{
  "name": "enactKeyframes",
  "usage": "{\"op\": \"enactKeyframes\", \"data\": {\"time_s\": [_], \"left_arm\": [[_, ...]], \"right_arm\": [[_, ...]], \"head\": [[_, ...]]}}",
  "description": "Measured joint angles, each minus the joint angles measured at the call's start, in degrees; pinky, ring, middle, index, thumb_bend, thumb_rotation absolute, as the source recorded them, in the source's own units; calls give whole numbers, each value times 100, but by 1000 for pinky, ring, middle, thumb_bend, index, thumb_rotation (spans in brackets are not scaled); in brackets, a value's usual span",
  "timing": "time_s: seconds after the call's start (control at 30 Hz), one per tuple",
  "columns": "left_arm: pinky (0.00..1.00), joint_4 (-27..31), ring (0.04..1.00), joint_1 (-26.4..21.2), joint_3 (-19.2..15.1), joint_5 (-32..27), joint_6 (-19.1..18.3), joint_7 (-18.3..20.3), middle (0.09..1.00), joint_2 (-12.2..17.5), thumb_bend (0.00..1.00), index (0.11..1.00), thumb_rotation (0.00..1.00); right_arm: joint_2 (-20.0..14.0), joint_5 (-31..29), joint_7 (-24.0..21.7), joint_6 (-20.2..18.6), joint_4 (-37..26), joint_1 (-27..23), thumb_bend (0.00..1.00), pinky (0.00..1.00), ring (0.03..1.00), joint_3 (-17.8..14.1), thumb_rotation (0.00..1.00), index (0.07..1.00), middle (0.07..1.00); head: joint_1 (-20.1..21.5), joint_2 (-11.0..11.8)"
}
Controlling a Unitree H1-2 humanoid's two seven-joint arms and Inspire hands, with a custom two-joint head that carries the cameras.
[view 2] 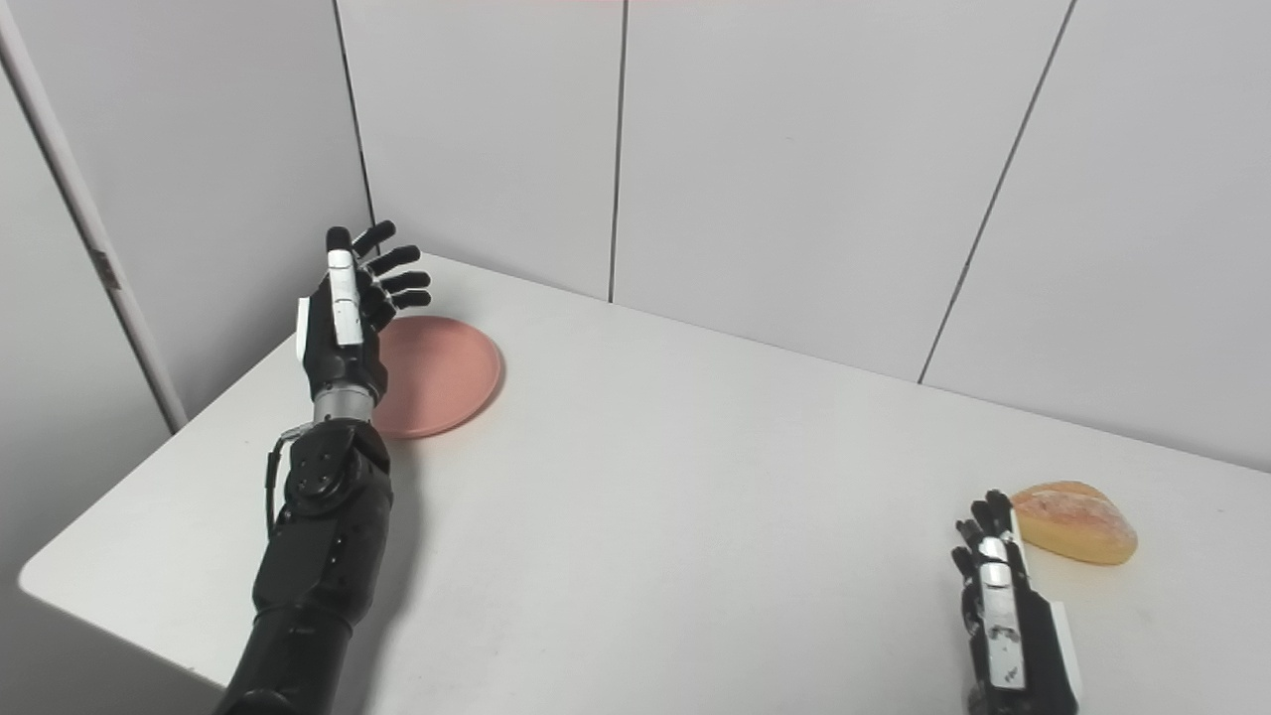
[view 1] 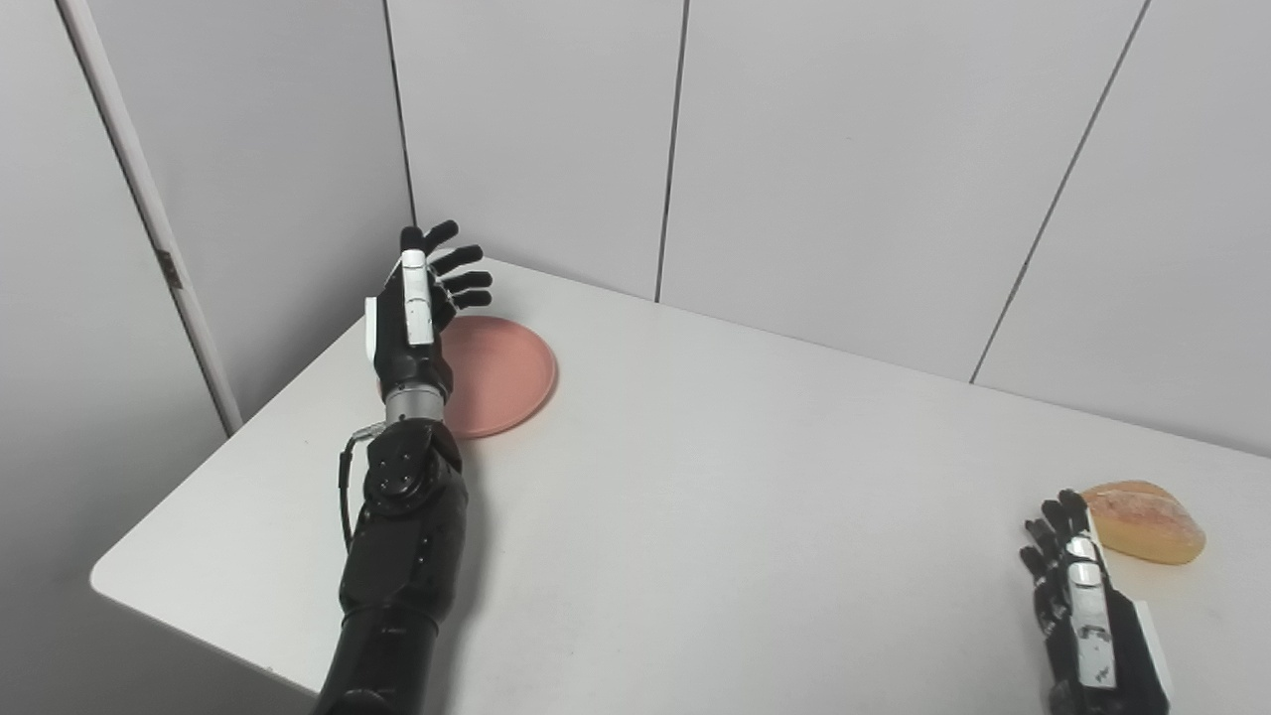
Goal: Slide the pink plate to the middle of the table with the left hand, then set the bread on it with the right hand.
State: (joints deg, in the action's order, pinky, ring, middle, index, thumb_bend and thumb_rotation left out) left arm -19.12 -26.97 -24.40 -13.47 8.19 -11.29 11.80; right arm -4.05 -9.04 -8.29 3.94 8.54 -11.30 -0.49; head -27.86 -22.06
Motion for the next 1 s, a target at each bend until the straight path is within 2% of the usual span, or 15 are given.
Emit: {"op": "enactKeyframes", "data": {"time_s": [0.23,0.33,0.47,0.7,0.83,1.0], "left_arm": [[552,-244,606,-45,-23,102,25,-7,681,540,836,757,982],[620,-379,640,-44,-20,165,36,-14,696,721,854,768,974],[634,-604,650,-46,-19,228,96,-14,703,956,870,778,966],[742,-819,689,-45,127,438,159,16,709,1253,856,778,994],[770,-981,711,-43,168,467,136,103,721,1417,830,767,999],[758,-1229,681,-20,212,466,138,218,718,1497,804,770,997]], "right_arm": [[-3,6,-1,-12,-19,21,445,1000,1000,5,958,1000,1000],[-1,15,-1,-12,-41,36,428,1000,1000,24,973,1000,1000],[1,7,0,-17,-101,80,421,1000,1000,34,980,1000,1000],[5,15,9,-97,-159,104,426,1000,1000,34,991,1000,1000],[5,18,10,-101,-172,112,436,1000,1000,32,986,1000,1000],[5,21,16,-148,-279,129,447,1000,1000,35,963,1000,1000]], "head": [[-44,0],[-88,-9],[-105,-9],[-167,0],[-167,-18],[-184,-26]]}}
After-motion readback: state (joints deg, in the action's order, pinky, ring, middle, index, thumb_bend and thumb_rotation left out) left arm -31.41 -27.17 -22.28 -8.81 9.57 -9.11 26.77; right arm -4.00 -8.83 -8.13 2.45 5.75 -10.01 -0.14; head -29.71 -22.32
